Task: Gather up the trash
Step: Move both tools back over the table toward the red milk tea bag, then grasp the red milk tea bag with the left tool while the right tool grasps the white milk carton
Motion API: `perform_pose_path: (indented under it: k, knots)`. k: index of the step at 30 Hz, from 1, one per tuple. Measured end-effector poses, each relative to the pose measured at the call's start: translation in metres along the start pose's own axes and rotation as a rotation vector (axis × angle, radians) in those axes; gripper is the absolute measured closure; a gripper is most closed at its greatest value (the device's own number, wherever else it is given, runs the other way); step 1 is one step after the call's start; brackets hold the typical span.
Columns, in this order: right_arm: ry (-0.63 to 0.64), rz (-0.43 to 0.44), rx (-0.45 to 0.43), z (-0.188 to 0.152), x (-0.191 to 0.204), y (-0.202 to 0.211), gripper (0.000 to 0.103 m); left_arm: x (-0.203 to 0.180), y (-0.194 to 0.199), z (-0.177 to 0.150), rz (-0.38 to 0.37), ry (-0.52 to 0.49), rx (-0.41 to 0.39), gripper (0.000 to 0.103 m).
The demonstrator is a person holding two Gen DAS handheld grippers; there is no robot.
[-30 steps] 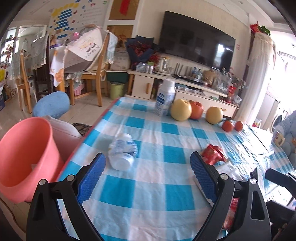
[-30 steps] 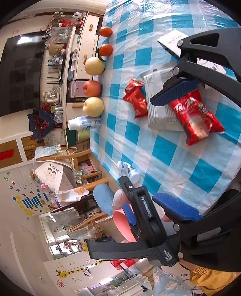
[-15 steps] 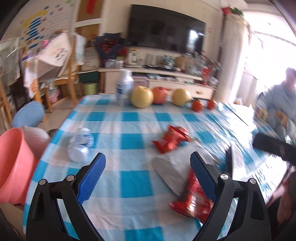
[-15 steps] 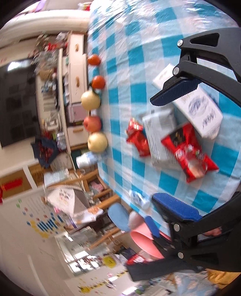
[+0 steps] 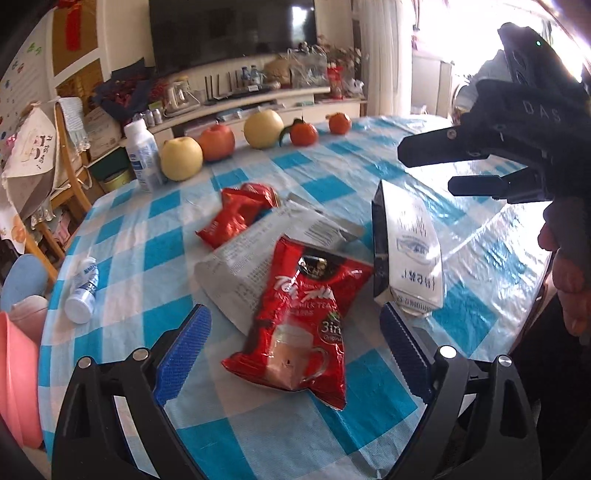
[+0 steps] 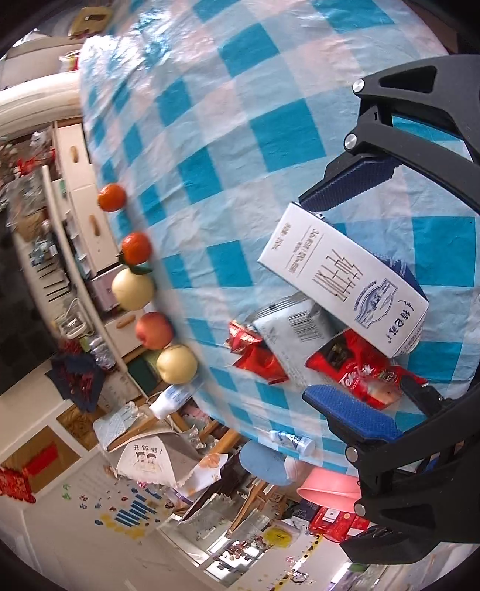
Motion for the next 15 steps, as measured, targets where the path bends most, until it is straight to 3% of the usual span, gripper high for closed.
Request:
perform_pose_path:
  k: [5, 15]
  knots:
    - [-0.044, 0.015, 0.069, -0.01, -0.007, -0.018, 0.008, 0.003, -0.013, -0.003, 0.0, 0.002, 0.037, 0.011]
    - [-0.01, -0.002, 0.129, -0.02, -0.002, -0.039, 0.008, 0.01, -0.03, -0.004, 0.024, 0.017, 0.075, 0.011]
Point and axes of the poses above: each gripper's, at about its wrist camera, not at the fingertips, and y roughly against the way its jaws point, x to its left, z to its top, the point moved 6 cm from there along -y, roughly the way its jaws point
